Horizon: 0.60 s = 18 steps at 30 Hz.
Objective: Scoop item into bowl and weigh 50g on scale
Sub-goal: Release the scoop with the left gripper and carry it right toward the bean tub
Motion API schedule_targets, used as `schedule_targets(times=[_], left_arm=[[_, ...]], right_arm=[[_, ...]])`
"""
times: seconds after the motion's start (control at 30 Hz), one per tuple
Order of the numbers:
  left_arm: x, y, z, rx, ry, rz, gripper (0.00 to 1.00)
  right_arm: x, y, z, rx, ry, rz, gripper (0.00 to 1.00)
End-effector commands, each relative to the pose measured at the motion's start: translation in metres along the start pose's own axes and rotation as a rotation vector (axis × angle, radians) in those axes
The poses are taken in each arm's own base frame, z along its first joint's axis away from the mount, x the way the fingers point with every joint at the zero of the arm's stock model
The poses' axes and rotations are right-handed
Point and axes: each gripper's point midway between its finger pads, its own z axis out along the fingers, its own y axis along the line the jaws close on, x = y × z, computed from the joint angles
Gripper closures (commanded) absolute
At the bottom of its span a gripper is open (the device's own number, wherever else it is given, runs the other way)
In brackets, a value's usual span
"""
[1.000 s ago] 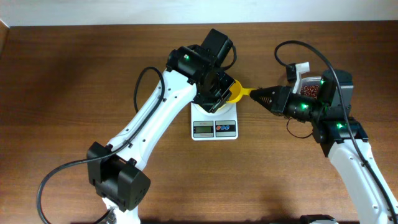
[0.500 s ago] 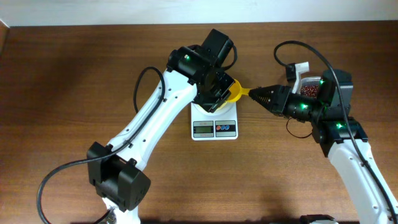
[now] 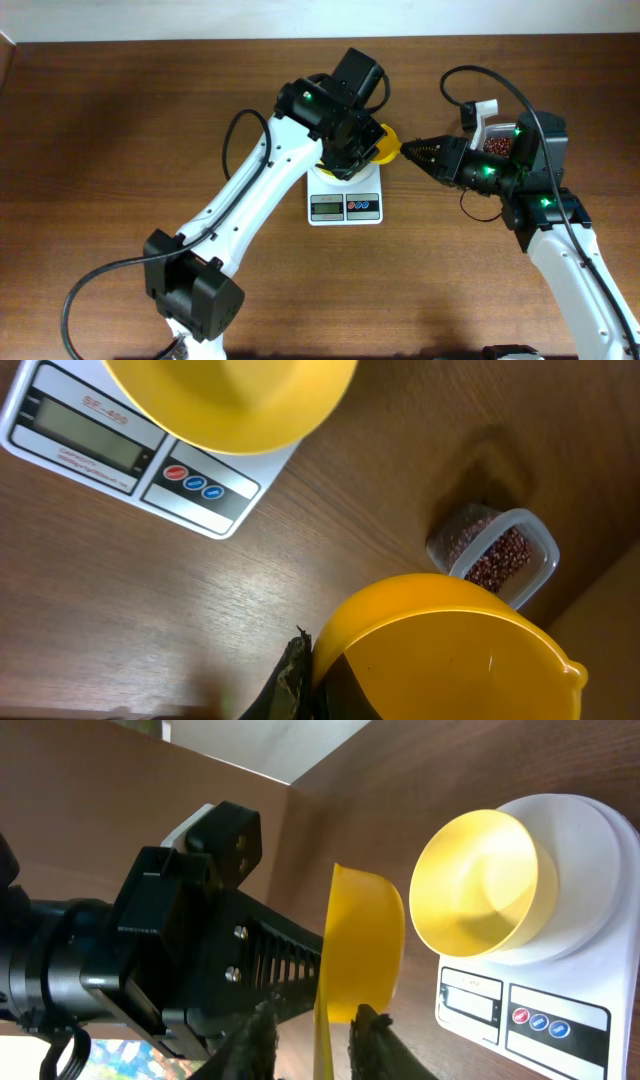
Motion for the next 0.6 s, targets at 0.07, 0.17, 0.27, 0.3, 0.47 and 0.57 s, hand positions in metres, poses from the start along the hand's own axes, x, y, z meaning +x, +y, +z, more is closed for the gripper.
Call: schedule_targets(times=[0.07,0.17,0.27,0.3,0.47,0.57], left_arm=[[0.0021,-0.0077,-0.0117,0.031,-0.021,0.035,1.0],[0.0021,-0.0076,-0.0117,0.031,-0.021,0.035,1.0],[0.0021,-0.0076,-0.0117,0.031,-0.021,0.035,1.0],[0.0023,-0.0076,-0.0116,0.031,-0.021,0.035,1.0],[0.0021,-0.0075,-0.0117,0.031,-0.021,0.035,1.0],[0.0024,-0.0075,-0.0116,0.031,-0.02,0.035,1.0]], right_arm=[[-0.0041,0.0028,0.0013,0.003,-0.008,-0.019,0.76],[-0.0042,0.0027,0.0013,0.003,-0.009,-0.019,0.76],[-0.0042,0.0027,0.0013,0.003,-0.009,-0.019,0.88],[-0.0042,0.0027,0.0013,0.003,-0.009,-0.019,0.89],[-0.0042,0.0027,0.0013,0.003,-0.009,-0.019,0.96],[-0.0041,0.0028,0.0013,0.003,-0.008,-0.019,0.96]])
